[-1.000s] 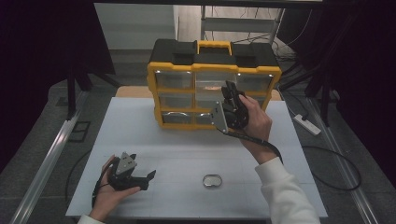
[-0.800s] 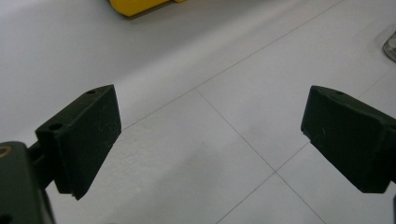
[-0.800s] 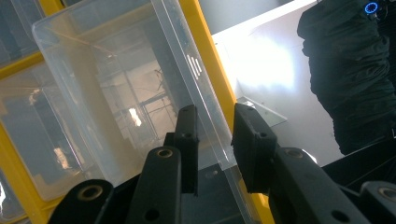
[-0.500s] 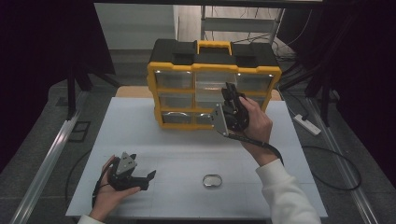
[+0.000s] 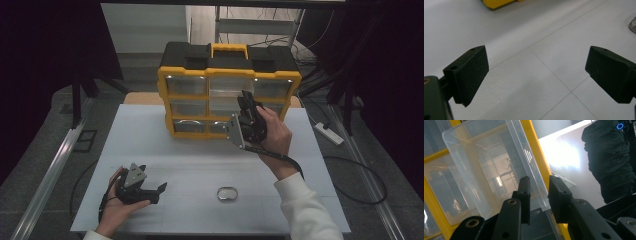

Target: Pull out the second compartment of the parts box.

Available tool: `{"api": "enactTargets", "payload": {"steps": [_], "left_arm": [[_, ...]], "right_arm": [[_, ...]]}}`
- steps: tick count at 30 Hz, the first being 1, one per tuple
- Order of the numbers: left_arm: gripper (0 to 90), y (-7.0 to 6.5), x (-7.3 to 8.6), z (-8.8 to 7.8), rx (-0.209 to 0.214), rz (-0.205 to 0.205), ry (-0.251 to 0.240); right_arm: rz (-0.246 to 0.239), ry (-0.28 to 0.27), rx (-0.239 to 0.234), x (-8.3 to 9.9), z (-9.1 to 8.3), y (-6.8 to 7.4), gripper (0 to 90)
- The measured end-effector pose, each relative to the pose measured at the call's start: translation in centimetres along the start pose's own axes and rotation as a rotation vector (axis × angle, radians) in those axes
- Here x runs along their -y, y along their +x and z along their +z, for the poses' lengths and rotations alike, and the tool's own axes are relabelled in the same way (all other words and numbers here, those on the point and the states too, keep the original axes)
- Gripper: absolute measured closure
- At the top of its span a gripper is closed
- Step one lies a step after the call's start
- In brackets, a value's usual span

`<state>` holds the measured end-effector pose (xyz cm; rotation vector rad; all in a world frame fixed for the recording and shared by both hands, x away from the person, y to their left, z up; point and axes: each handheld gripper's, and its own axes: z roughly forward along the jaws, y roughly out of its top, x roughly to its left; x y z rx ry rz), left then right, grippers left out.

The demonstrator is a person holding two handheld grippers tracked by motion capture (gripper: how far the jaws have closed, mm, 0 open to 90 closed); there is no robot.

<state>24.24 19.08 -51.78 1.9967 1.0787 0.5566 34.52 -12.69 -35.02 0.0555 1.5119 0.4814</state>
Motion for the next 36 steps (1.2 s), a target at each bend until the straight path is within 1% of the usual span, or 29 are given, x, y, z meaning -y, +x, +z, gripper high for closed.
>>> {"api": "enactTargets", "payload": {"steps": [14,17,36], "left_arm": [[5.6,0.0,0.0,0.0,0.000,0.000,0.001],[5.6,0.0,0.0,0.0,0.001,0.000,0.001],[5.6,-0.1,0.0,0.0,0.001,0.001,0.001]], "right_arm": [[-0.001,-0.009,0.005,0.0,-0.5,0.0,71.5],[0.003,-0.016,0.014,0.0,-0.7,0.0,71.5],[0.001,-0.025,0.014,0.0,-1.4,0.1,71.6]]}}
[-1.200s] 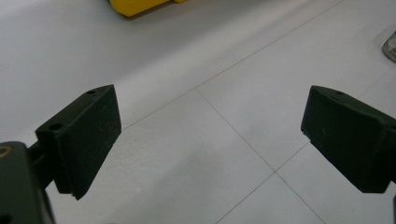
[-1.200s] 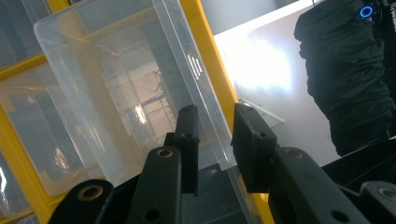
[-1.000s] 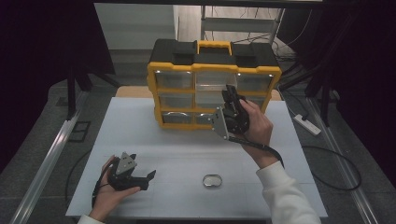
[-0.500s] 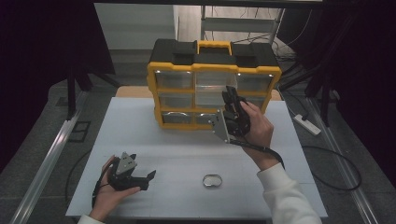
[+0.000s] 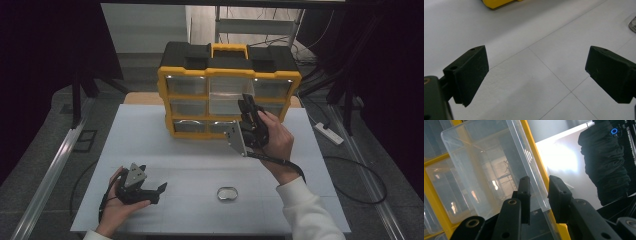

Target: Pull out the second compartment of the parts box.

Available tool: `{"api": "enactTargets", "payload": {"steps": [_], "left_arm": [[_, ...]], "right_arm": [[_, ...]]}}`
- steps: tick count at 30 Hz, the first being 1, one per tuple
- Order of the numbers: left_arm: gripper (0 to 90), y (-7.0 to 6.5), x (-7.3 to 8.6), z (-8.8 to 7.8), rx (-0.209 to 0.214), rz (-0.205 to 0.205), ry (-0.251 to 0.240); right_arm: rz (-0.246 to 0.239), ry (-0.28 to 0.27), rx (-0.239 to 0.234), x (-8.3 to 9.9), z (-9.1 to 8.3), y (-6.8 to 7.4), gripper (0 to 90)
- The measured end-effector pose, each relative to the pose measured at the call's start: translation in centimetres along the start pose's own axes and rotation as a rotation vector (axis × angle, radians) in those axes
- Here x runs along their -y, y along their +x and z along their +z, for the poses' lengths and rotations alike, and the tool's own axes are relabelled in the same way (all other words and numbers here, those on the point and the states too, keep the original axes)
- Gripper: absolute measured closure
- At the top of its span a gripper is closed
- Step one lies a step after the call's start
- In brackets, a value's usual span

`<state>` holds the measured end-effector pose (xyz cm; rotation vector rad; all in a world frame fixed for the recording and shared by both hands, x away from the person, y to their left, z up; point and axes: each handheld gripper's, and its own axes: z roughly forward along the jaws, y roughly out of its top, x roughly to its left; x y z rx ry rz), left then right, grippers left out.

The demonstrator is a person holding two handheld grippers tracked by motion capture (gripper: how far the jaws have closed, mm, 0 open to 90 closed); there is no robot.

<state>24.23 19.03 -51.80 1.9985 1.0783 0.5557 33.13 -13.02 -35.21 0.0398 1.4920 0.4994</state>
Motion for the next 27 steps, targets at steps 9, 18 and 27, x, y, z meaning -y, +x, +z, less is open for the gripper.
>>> {"api": "enactTargets", "payload": {"steps": [9,18,27], "left_arm": [[5.6,0.02,0.01,-0.02,0.000,0.000,0.000],[5.6,0.00,0.00,-0.01,0.000,0.001,0.002],[5.6,0.01,0.01,0.00,0.000,0.001,0.001]], "right_arm": [[-0.003,-0.003,0.004,0.02,-0.24,0.01,71.7],[-0.007,-0.010,0.005,0.05,-0.52,0.06,71.8],[-0.008,-0.016,0.011,0.04,-0.68,0.07,71.8]]}}
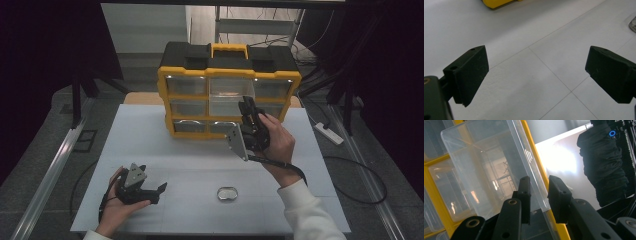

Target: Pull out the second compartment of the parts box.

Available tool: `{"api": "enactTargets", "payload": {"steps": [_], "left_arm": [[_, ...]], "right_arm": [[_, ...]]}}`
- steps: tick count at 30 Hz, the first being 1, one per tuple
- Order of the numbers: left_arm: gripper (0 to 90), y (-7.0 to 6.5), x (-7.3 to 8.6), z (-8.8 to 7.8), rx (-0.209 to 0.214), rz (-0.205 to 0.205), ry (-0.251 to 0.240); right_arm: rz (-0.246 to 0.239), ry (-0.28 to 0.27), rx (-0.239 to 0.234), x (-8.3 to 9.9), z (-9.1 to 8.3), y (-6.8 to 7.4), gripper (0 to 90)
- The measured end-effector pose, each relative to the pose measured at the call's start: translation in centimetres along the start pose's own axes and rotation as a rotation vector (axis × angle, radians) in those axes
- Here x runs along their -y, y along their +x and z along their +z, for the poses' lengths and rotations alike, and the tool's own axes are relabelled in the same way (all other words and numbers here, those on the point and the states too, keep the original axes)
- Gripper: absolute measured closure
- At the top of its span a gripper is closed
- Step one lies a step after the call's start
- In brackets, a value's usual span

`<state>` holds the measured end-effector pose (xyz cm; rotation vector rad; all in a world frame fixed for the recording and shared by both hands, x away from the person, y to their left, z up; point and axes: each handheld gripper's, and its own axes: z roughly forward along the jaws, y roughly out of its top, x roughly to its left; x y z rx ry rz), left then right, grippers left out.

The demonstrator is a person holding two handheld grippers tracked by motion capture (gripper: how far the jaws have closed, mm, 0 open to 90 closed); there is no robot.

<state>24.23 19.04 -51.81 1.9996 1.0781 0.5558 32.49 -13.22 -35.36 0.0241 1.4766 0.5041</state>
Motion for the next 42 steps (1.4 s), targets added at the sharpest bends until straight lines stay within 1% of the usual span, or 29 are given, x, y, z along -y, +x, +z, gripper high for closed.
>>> {"api": "enactTargets", "payload": {"steps": [7,14,22,32,38,42], "left_arm": [[5.6,-0.03,0.00,0.02,0.000,0.001,0.000],[5.6,-0.03,0.00,0.03,0.000,0.002,0.002],[5.6,-0.06,0.00,0.06,0.001,0.003,0.003],[5.6,-0.09,0.01,0.06,0.002,0.004,0.003],[5.7,-0.03,0.01,0.03,0.000,0.005,0.002],[5.6,-0.01,0.02,0.00,0.000,0.005,0.002]], "right_arm": [[-0.002,0.001,-0.006,0.05,-0.27,-0.04,71.9],[-0.009,-0.002,-0.002,0.03,-0.43,0.19,71.9],[-0.029,0.000,-0.002,-0.03,-0.58,0.38,71.6],[-0.034,-0.004,0.007,0.01,-0.57,0.53,71.3],[-0.028,-0.001,-0.004,0.03,-0.53,0.39,70.0],[-0.022,-0.012,0.011,0.08,-0.42,0.34,57.9]]}}
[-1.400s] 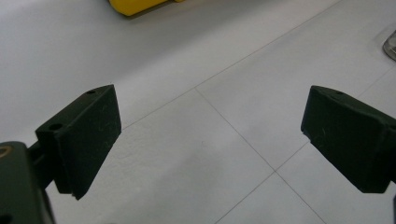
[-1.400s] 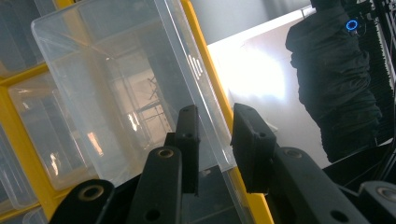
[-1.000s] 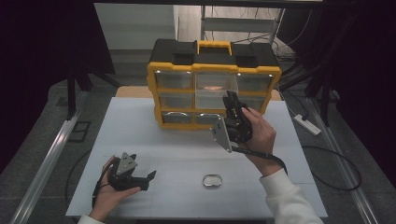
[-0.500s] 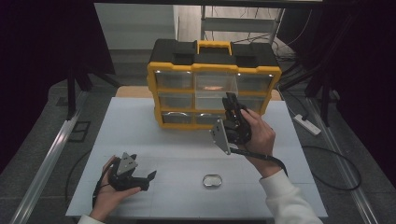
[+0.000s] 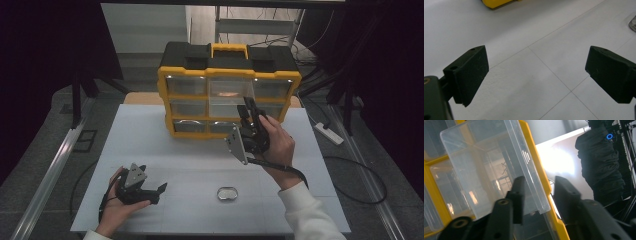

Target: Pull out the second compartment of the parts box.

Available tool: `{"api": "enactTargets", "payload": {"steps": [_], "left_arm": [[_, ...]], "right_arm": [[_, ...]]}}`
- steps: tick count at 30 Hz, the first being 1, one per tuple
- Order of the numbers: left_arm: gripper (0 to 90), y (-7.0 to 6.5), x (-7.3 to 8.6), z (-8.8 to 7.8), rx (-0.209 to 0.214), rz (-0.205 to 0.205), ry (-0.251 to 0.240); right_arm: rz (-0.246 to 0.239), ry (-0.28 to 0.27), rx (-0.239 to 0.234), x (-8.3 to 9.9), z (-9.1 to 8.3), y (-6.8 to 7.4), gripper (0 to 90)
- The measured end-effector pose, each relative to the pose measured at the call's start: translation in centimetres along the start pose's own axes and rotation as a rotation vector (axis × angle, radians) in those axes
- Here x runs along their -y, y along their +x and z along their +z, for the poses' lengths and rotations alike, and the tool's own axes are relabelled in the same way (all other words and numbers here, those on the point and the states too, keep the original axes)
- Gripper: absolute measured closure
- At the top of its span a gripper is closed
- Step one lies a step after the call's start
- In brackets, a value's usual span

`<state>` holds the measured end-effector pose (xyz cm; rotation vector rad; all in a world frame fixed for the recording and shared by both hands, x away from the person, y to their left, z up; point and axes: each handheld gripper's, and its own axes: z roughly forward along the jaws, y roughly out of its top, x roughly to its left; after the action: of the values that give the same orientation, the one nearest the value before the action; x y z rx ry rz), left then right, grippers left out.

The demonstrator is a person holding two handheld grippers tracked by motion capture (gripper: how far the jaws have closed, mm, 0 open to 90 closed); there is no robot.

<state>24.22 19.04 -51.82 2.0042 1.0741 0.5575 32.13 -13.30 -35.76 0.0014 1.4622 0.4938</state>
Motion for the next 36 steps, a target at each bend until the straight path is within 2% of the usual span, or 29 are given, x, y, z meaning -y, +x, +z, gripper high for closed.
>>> {"api": "enactTargets", "payload": {"steps": [2,6,7,9,10,12,13,15,16,22,36], "left_arm": [[5.7,0.0,0.0,0.0,-0.002,0.000,-0.002],[5.7,0.0,0.0,0.0,0.000,0.001,-0.001],[5.7,0.0,0.0,0.0,-0.002,0.001,-0.002],[5.7,0.0,0.0,0.0,-0.002,0.000,-0.003],[5.7,0.0,0.0,0.0,-0.002,0.000,-0.002],[5.7,0.0,0.0,0.0,-0.001,0.001,-0.001],[5.7,0.0,0.0,0.0,0.000,0.002,-0.001],[5.7,0.0,0.0,0.0,0.003,0.003,0.000],[5.7,0.0,0.0,0.0,0.002,0.005,0.001],[5.6,0.0,-0.1,0.0,0.001,0.008,0.000],[5.7,-0.1,-0.1,0.0,0.000,0.007,-0.002]], "right_arm": [[0.009,-0.011,-0.005,0.0,0.0,0.0,50.6],[0.008,-0.015,-0.010,0.0,-0.1,0.2,45.0],[0.016,-0.019,-0.008,0.1,-0.1,0.2,40.2],[0.019,-0.017,-0.009,0.1,-0.2,0.2,38.8],[0.038,-0.014,-0.015,0.1,-0.3,0.2,34.7],[0.049,-0.013,-0.020,0.1,-0.4,0.1,33.2],[0.083,-0.012,-0.044,0.1,-0.5,0.0,31.6],[0.117,-0.016,-0.062,0.0,-0.7,-0.2,28.5],[0.124,-0.020,-0.090,0.0,-0.9,-0.4,25.9],[0.132,-0.013,-0.131,0.2,-1.4,-0.1,21.1],[0.176,0.007,-0.162,1.3,-2.6,0.6,20.1]]}}
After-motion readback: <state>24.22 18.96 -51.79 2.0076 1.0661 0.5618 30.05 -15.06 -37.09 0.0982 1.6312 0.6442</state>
